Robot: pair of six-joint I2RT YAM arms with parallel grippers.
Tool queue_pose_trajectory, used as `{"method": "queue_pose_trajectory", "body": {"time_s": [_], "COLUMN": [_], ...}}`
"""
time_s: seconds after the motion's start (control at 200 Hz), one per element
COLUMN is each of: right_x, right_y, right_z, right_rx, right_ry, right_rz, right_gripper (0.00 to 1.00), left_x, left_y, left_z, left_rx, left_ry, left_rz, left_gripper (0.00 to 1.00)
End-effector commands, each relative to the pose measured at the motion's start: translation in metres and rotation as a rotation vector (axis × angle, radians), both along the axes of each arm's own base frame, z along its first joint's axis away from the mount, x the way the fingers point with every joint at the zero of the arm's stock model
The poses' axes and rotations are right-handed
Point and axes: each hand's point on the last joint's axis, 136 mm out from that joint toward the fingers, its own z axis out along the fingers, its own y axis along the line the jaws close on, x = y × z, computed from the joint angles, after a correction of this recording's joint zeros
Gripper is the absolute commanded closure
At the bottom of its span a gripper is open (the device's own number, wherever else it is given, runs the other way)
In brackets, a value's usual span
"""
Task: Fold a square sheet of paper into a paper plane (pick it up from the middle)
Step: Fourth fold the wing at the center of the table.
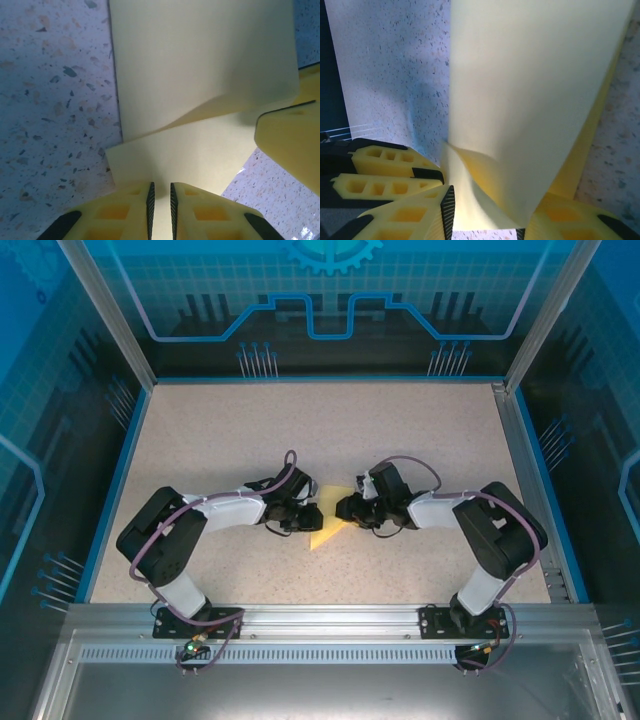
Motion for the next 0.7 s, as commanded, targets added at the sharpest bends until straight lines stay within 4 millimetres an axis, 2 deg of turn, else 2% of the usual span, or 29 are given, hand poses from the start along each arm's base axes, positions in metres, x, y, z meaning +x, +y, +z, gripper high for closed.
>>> {"method": "queue_pose_trajectory", "body": {"time_s": [0.0,0.155,0.42,0.575,0.695], "right_x": [0.007,0.008,0.008,0.009,0.009], "right_y": [0.014,0.017,0.018,0.019,0.019], "right_z": [0.009,0.008,0.014,0.019,0.021], "right_rx": [0.045,0.047,0.049,0.047,0.043], "right_ry": [-0.026,-0.021,-0.015,-0.012,-0.005], "right_rz": [0.027,0.036,0.04,0.046,0.044], "right_gripper": [0.64,0.72,0.83,0.83,0.84], "left_x": [0.005,0.005,-0.012,-0.029,-0.036], "left_y": [-0.003,-0.004,0.001,0.001,0.004], "left_z": [0.005,0.017,0.037,0.041,0.032], "left_rx": [-0.026,-0.051,-0.052,0.078,0.201], "left_ry": [-0.02,-0.049,-0.109,-0.183,-0.231], "left_rz": [-0.013,-0.017,-0.026,-0.045,-0.023], "left_gripper": [0.78,0.71,0.46,0.42,0.42]}}
